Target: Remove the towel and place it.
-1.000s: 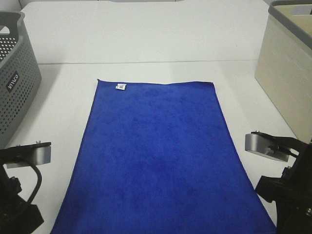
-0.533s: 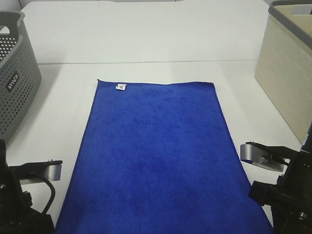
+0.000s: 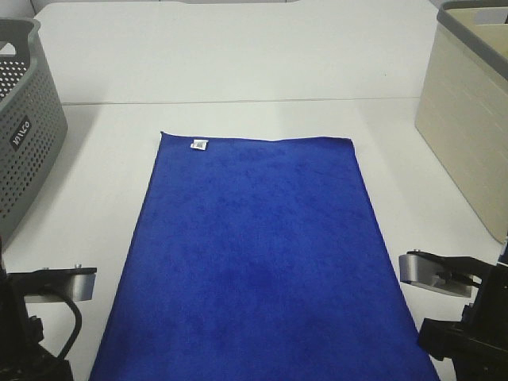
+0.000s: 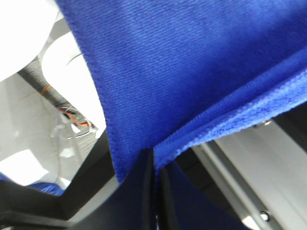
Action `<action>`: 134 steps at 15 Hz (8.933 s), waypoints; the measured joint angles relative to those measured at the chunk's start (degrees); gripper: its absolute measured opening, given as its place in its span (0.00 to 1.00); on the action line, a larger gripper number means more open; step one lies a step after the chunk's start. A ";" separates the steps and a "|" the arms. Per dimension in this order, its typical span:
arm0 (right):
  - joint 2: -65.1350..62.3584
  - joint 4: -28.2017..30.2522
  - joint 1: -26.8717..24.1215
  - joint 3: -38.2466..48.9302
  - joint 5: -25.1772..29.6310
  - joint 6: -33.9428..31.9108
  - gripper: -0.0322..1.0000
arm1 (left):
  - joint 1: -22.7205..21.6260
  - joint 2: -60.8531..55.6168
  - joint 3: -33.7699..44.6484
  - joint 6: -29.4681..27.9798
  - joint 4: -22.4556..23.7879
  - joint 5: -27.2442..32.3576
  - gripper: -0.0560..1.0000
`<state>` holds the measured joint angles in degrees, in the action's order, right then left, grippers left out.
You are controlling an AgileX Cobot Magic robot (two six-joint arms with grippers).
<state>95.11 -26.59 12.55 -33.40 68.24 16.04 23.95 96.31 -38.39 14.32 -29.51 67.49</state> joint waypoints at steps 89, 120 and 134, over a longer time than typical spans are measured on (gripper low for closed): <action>38.90 22.23 -2.52 -62.80 -31.97 -6.13 0.10 | -9.74 47.44 -75.40 -8.25 13.35 -25.67 0.17; 48.07 30.94 -2.52 -78.44 -54.83 -5.50 0.05 | -10.43 53.06 -88.06 -10.49 24.92 -40.16 0.05; 52.88 28.82 -3.84 -80.96 -58.38 -5.50 0.05 | -10.43 61.02 -98.20 -10.66 26.81 -43.14 0.05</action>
<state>147.99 2.23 8.71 -114.36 9.85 10.54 13.52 157.33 -136.59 3.67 -2.69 24.35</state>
